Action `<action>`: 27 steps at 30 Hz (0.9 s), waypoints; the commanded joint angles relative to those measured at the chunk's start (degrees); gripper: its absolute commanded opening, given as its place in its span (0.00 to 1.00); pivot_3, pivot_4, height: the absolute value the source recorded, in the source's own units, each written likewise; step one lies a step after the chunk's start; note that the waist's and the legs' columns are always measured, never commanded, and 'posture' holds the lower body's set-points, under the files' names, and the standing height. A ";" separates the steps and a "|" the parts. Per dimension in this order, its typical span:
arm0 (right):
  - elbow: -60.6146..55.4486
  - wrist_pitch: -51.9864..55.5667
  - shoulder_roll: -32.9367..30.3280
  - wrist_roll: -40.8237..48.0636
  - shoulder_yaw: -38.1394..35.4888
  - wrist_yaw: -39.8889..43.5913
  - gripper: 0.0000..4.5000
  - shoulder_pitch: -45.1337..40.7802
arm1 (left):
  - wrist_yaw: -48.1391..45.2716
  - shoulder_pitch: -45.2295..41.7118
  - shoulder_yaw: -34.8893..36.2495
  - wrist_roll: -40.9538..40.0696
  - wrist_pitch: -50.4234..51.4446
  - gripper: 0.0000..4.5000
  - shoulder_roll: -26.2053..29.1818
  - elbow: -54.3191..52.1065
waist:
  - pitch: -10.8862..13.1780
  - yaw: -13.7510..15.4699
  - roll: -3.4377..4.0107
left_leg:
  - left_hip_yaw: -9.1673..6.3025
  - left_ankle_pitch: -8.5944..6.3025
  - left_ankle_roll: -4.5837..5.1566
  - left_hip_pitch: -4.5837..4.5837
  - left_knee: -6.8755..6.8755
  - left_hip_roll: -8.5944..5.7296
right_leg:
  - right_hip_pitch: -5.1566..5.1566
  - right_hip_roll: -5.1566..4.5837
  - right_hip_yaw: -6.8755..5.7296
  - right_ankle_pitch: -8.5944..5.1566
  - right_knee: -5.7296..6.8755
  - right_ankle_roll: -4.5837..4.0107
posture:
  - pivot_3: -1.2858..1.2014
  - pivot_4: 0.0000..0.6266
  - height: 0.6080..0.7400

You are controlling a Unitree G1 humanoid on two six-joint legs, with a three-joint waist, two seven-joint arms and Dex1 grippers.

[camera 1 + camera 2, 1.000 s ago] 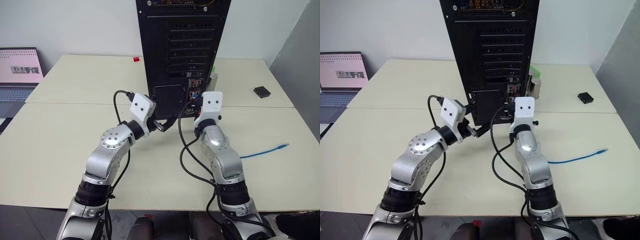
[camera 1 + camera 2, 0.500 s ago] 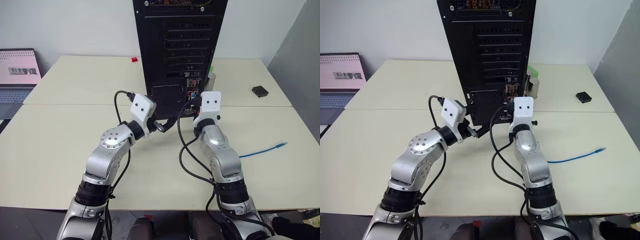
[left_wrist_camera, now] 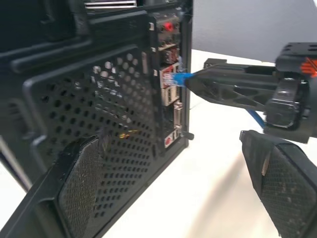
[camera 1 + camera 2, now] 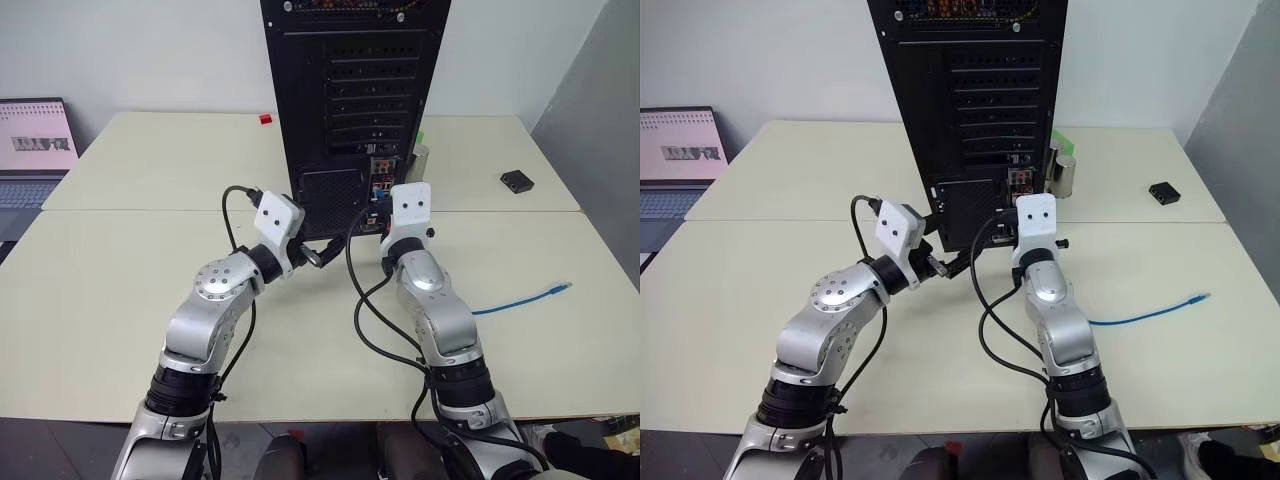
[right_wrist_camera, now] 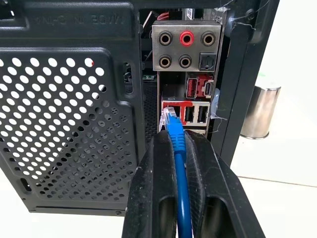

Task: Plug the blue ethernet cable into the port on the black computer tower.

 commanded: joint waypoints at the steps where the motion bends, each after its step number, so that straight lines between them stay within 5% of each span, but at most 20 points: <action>1: -0.95 -2.36 0.99 -0.31 -0.37 -0.37 0.00 -1.29 | -0.42 -0.17 1.05 0.36 -1.67 1.00 0.16 -0.95 | 0.00 0.00 0.00 | 0.00 0.00 0.00 0.00 0.00 -0.01 | 0.00 0.00 0.01 0.00 0.00 0.00 | 0.52 0.24 1.00; 27: 1.27 -3.37 2.49 0.29 -3.16 -1.54 0.00 -1.14 | -2.15 0.19 1.06 -0.13 -2.42 1.00 -0.18 -1.65 | 0.00 -0.17 0.01 | 0.02 0.00 0.00 0.01 0.01 0.00 | 0.00 0.00 0.03 0.00 0.00 0.00 | 0.52 0.24 1.00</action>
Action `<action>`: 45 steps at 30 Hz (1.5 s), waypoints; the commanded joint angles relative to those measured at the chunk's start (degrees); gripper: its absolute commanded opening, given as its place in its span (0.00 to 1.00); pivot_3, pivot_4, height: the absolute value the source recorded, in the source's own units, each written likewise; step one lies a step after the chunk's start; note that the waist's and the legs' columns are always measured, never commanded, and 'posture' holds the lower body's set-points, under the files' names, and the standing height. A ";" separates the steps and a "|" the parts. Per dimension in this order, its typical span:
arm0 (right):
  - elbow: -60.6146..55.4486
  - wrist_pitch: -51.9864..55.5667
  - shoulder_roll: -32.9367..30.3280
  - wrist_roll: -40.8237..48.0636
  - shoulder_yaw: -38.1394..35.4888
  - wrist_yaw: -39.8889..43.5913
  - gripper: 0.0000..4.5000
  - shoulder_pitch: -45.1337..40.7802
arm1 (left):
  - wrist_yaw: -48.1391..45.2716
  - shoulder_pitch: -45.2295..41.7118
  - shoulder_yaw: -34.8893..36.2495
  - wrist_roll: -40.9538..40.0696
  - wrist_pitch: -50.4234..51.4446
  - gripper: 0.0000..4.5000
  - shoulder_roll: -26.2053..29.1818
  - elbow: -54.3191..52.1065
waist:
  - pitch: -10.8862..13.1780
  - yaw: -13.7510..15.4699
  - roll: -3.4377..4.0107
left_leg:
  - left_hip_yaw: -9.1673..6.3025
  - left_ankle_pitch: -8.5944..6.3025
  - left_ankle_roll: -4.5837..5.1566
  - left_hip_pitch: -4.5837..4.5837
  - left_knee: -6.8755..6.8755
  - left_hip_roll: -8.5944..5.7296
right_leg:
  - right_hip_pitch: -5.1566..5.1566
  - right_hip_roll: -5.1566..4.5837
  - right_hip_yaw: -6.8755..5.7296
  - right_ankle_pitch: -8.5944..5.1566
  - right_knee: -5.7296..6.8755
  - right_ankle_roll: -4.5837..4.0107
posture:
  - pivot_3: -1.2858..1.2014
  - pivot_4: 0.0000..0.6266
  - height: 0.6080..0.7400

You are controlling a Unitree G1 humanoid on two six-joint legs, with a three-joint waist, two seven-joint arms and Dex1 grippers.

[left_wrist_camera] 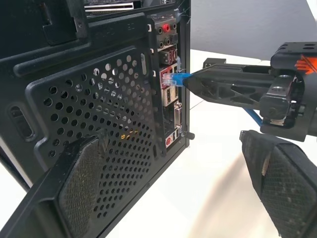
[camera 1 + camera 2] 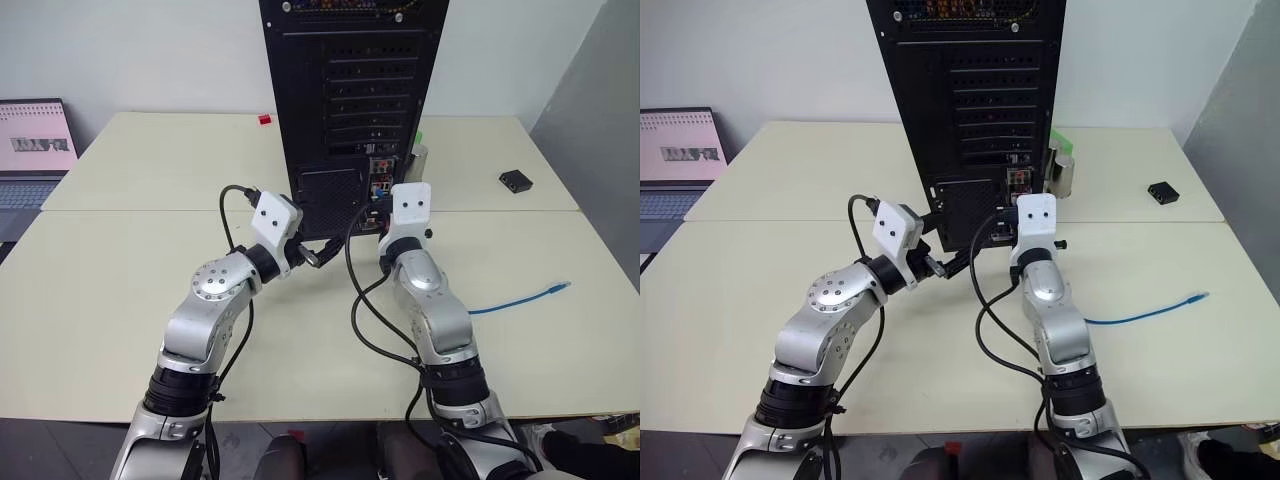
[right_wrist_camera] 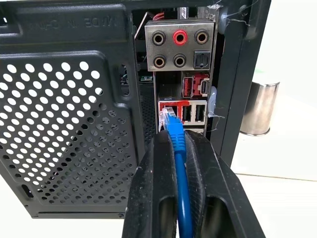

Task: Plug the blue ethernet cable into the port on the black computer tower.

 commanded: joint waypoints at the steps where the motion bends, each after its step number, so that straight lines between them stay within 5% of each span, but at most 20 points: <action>1: -0.65 -1.68 0.61 0.42 -1.41 -0.63 0.00 -0.68 | -1.08 0.12 1.16 -1.29 -1.16 1.00 -0.22 -2.00 | 0.00 -0.01 0.00 | 0.00 0.00 0.00 0.00 0.00 0.00 | 0.00 0.00 0.00 0.00 0.00 0.00 | 0.52 0.24 1.00; 31: 0.53 -3.95 -4.28 -1.43 0.09 1.88 0.00 -0.35 | -5.76 0.71 1.81 -8.54 2.14 1.00 0.47 -6.40 | 0.00 0.06 0.00 | -0.01 0.00 0.00 -0.02 -0.02 -0.02 | 0.01 0.00 -0.01 -0.01 -0.04 0.01 | 0.52 0.24 1.00; 45: -1.54 1.77 1.40 0.02 1.28 2.17 0.00 -1.71 | -4.66 0.86 1.65 -5.40 1.31 1.00 1.66 -4.53 | 0.01 -0.20 0.00 | 0.01 0.00 0.00 -0.02 -0.06 0.01 | -0.02 0.00 0.02 -0.01 -0.06 0.01 | 0.52 0.24 1.00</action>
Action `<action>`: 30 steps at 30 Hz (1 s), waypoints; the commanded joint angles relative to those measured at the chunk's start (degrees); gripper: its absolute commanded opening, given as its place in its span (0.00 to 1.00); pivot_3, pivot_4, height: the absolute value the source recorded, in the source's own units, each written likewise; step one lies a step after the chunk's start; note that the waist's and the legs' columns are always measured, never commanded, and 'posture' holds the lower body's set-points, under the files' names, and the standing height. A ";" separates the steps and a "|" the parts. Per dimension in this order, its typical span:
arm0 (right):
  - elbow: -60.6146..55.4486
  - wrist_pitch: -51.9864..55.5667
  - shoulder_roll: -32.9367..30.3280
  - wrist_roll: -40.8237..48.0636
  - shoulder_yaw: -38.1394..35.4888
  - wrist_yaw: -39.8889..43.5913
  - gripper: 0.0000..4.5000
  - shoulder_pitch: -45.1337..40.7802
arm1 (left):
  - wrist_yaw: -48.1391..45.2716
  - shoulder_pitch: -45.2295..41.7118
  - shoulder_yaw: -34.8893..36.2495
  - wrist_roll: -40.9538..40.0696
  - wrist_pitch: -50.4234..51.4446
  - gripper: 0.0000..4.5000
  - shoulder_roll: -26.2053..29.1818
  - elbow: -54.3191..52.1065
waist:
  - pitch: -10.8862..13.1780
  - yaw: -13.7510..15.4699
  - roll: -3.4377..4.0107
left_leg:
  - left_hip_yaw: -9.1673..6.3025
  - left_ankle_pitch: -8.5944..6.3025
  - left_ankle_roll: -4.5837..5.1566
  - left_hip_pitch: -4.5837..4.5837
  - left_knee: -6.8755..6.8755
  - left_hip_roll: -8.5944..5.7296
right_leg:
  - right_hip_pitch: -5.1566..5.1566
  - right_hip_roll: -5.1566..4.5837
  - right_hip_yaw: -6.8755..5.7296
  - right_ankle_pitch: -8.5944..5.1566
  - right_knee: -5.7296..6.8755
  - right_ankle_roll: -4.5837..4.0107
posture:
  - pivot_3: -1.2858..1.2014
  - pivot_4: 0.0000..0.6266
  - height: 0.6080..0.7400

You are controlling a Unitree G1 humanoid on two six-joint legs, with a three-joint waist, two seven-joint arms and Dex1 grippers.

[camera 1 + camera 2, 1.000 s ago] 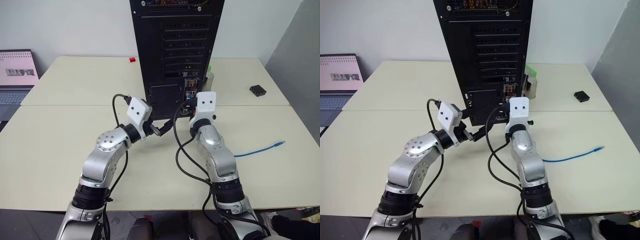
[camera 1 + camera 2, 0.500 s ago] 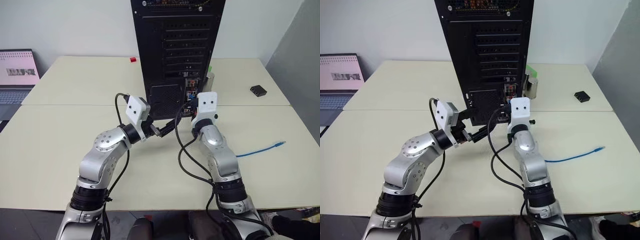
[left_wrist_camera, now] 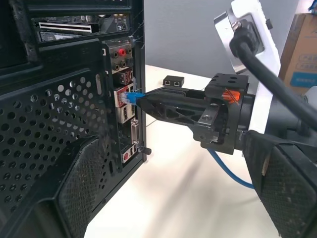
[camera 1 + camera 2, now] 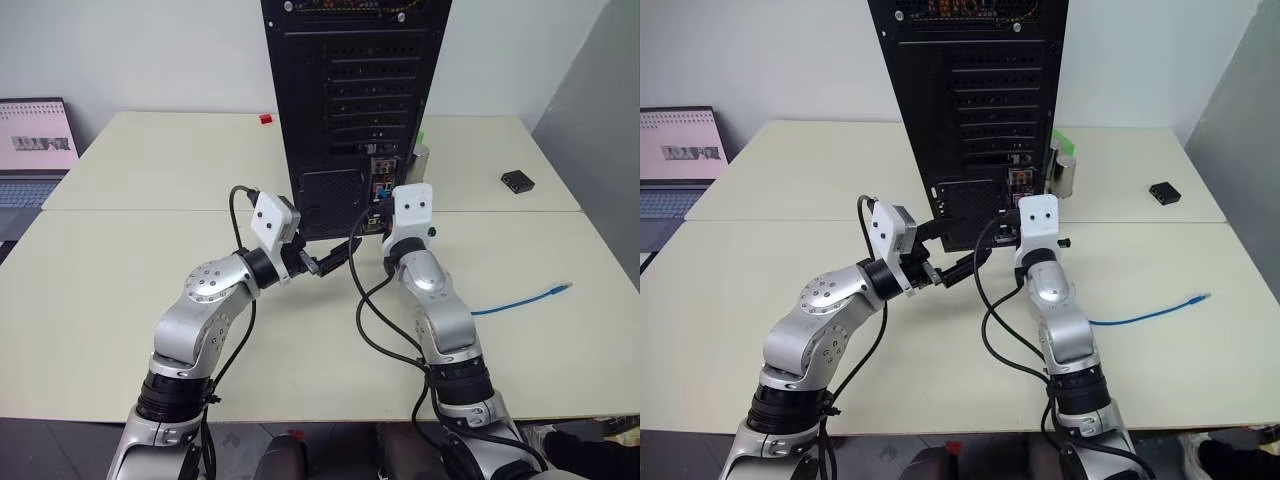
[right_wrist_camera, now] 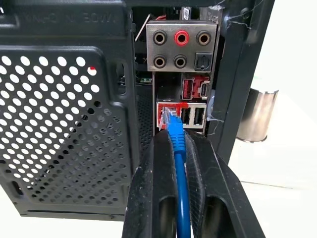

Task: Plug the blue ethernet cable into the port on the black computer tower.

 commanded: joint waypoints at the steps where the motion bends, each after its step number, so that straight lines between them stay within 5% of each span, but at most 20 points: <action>1: -1.63 1.86 2.20 0.81 0.83 0.00 0.00 -1.70 | 1.51 -0.31 0.49 2.13 -1.26 1.00 0.59 -0.55 | 0.00 -0.09 0.00 | 0.00 0.00 0.00 0.01 -0.01 0.01 | 0.00 0.01 0.00 0.00 0.00 0.00 | 0.52 0.24 1.00; 30: 2.56 1.51 3.98 1.59 0.16 -1.00 0.00 -7.00 | -0.36 -1.22 0.13 3.51 -1.27 1.00 2.18 1.38 | 0.01 -0.35 0.02 | 0.08 0.00 0.00 0.01 -0.03 0.02 | -0.07 0.01 0.07 0.00 0.03 0.00 | 0.52 0.24 1.00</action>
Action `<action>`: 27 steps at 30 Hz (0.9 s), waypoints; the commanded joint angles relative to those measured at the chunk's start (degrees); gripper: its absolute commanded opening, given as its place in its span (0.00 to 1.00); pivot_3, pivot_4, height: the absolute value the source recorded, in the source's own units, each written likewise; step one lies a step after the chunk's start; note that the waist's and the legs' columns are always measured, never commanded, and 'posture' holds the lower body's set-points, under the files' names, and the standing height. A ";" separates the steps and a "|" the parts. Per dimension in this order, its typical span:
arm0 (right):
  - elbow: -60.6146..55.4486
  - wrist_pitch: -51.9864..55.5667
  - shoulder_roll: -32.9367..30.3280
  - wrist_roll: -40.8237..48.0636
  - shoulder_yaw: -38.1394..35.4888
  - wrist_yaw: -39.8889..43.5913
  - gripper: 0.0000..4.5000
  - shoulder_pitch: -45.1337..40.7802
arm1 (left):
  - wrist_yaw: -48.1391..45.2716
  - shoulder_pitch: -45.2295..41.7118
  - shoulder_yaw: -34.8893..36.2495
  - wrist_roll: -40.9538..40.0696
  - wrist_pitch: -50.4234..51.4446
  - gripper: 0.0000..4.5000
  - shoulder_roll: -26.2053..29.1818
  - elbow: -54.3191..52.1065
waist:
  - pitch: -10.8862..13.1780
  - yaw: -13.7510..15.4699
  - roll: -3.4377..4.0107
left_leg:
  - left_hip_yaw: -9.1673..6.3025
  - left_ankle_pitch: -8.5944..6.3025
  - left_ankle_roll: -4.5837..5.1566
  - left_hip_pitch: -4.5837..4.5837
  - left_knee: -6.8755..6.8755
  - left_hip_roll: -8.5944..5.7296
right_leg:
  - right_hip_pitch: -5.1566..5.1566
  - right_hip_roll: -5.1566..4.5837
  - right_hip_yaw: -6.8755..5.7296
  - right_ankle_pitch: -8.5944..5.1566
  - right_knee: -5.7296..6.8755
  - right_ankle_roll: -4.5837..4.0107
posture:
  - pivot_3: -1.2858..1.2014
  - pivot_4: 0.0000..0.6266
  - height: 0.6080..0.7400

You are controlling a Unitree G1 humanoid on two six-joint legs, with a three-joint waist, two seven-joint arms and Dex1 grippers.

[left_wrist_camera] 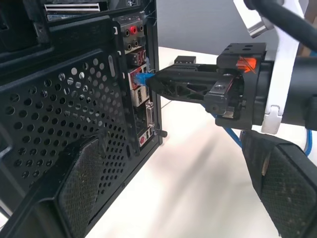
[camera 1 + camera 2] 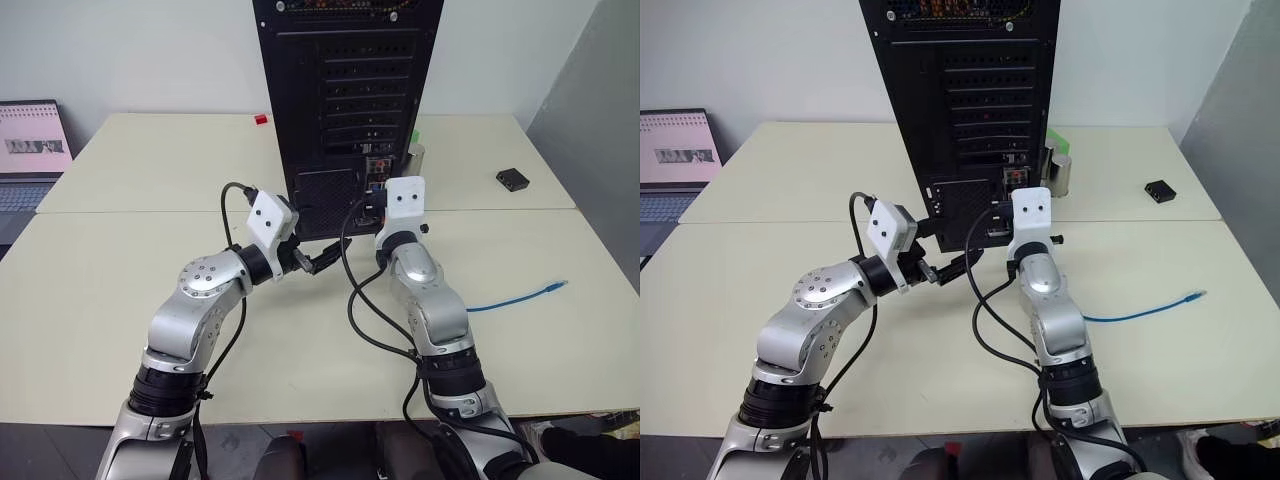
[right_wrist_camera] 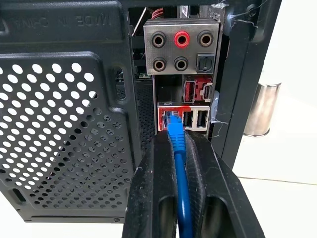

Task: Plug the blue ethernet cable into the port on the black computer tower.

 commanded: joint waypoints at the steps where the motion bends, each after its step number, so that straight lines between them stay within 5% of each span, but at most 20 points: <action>1: 0.60 -0.54 2.96 1.29 0.62 0.30 0.00 -4.27 | -0.19 -0.05 0.30 0.46 -1.70 1.00 -0.25 -0.01 | 0.00 -0.08 0.00 | 0.00 0.00 0.00 0.00 0.00 0.00 | 0.00 0.00 0.01 0.00 0.00 0.00 | 0.52 0.24 1.00; 15: -0.05 -0.93 2.16 2.77 1.04 1.42 0.00 -3.08 | 0.12 -0.42 0.26 0.88 -1.34 1.00 -0.75 -0.09 | 0.00 -0.48 0.00 | 0.01 0.00 0.00 0.01 0.02 0.00 | 0.00 0.01 0.03 0.00 0.01 0.00 | 0.52 0.24 1.00; 17: -1.49 -0.50 1.76 3.20 1.19 1.86 0.16 -1.67 | 0.22 -0.41 0.32 1.00 -1.34 1.00 -0.66 -0.10 | 0.00 -0.64 0.00 | 0.01 0.00 0.00 0.00 0.01 0.01 | 0.00 0.01 0.02 0.00 0.01 0.00 | 0.52 0.24 1.00; 27: -14.83 6.23 -3.78 4.29 1.64 7.25 0.61 6.80 | 0.58 -0.83 0.94 2.39 -1.28 1.00 0.44 0.91 | 0.01 -0.20 0.01 | -0.01 0.00 -0.03 -0.40 -0.01 -0.06 | -0.35 -0.10 0.01 0.00 -0.02 0.01 | 0.52 0.24 1.00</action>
